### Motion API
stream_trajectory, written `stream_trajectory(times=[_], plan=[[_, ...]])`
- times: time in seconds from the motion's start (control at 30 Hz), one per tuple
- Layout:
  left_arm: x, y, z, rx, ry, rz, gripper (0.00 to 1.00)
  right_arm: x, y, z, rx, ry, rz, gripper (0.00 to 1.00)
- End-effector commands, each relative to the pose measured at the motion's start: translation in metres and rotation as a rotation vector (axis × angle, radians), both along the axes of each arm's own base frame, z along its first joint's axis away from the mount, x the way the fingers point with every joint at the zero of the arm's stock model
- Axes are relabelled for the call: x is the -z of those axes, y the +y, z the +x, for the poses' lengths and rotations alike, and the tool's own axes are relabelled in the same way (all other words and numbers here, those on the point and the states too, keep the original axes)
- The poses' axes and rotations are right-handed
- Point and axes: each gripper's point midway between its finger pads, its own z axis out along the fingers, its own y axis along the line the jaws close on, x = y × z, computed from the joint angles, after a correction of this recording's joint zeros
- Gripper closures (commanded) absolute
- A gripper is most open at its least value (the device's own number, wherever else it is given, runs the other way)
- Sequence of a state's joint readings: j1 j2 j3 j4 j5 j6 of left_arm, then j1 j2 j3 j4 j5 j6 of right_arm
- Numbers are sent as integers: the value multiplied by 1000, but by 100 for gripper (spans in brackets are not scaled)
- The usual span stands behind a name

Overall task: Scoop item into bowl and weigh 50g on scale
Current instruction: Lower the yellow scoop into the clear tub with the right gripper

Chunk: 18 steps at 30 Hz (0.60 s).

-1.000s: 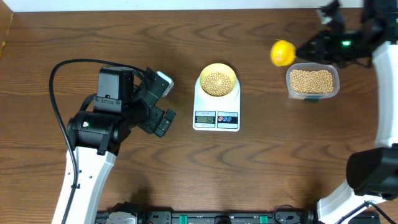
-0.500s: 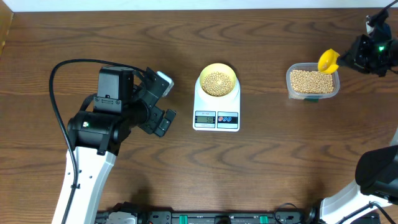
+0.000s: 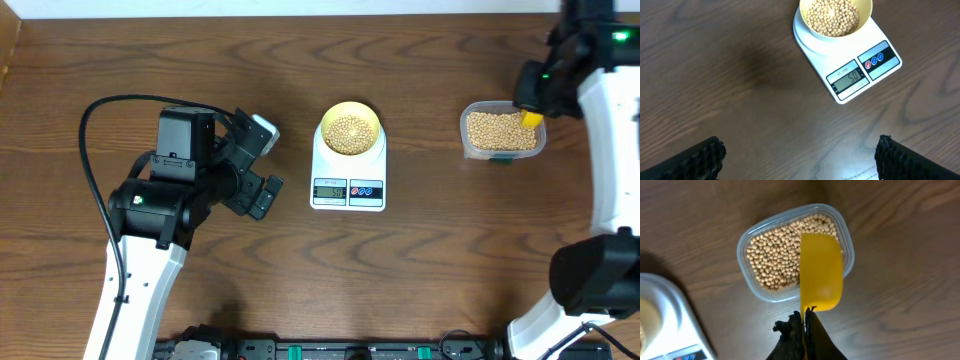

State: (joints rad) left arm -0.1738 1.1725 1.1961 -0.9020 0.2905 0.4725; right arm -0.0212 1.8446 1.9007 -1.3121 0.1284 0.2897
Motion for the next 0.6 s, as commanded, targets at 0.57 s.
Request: stream_trajectory(times=[0.57], plan=[[1,-1,-1,15,4,-4,3,34,16,-3,149,-10,-128,99]])
